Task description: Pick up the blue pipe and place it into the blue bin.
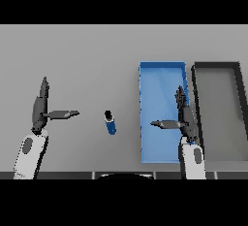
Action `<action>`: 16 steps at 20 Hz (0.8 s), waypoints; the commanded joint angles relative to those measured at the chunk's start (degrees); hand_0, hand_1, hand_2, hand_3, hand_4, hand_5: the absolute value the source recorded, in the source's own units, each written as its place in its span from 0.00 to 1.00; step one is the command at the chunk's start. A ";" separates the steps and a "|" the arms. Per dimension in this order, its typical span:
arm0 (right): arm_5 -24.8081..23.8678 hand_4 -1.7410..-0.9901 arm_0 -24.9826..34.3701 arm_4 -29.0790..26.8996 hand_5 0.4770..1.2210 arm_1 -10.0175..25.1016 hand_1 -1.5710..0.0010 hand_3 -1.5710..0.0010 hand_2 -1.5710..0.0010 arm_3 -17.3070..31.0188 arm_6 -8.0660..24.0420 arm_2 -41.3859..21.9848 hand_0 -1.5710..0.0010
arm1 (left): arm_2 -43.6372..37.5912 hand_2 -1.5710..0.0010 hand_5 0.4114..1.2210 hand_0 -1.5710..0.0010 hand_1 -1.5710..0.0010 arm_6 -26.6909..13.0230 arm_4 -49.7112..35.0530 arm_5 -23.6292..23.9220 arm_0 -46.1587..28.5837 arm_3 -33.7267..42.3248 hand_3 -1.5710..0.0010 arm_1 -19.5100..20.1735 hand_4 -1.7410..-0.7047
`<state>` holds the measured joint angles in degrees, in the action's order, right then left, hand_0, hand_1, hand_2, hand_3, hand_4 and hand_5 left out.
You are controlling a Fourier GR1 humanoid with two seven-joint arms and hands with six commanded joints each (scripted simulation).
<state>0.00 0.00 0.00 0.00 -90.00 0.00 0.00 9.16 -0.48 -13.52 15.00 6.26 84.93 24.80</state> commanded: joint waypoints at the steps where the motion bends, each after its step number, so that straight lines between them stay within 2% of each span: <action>1: 0.02 0.71 -0.10 -0.08 0.16 0.09 1.00 1.00 1.00 -0.06 -0.07 0.07 1.00 | 0.07 1.00 0.23 1.00 1.00 0.30 0.07 0.09 -0.08 0.14 1.00 -0.09 0.75; 6: 0.74 0.71 -1.04 -0.70 0.16 1.04 1.00 1.00 1.00 -0.61 -0.34 0.53 1.00 | 1.00 1.00 0.23 1.00 1.00 0.24 0.61 0.80 -0.82 1.51 1.00 -0.80 0.75; 7: 2.08 0.71 -1.78 3.83 0.16 5.09 1.00 1.00 1.00 -1.87 -3.59 -1.56 1.00 | 3.22 1.00 0.23 1.00 1.00 2.41 0.89 -6.18 -1.11 1.77 1.00 3.31 0.75; 8: 2.93 0.71 -3.08 6.85 0.15 7.30 1.00 1.00 1.00 -3.26 -5.72 -3.32 1.00 | 4.05 1.00 0.23 1.00 1.00 3.81 0.66 -10.91 -1.30 1.62 1.00 6.34 0.75; 9: 2.91 0.72 -3.20 8.66 0.15 8.43 1.00 1.00 1.00 -4.29 -5.49 -4.14 1.00 | 4.37 1.00 0.23 1.00 1.00 4.51 0.61 -13.51 -1.31 1.68 1.00 8.34 0.74; 13: 3.38 0.73 -5.06 11.61 0.15 9.74 1.00 1.00 1.00 -6.35 -5.45 -6.12 1.00 | 5.21 1.00 0.23 1.00 1.00 7.57 0.73 -17.95 -1.45 0.67 1.00 10.30 0.75; 16: 3.58 0.75 -4.55 11.49 0.14 10.28 1.00 1.00 1.00 -6.95 -4.10 -5.91 1.00 | 6.50 1.00 0.22 1.00 1.00 9.33 -0.04 -20.88 -2.89 4.42 1.00 11.84 0.74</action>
<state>3.57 -4.54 11.48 10.28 -96.95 -4.22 -5.91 15.69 9.14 -13.55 -5.96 3.36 89.36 36.65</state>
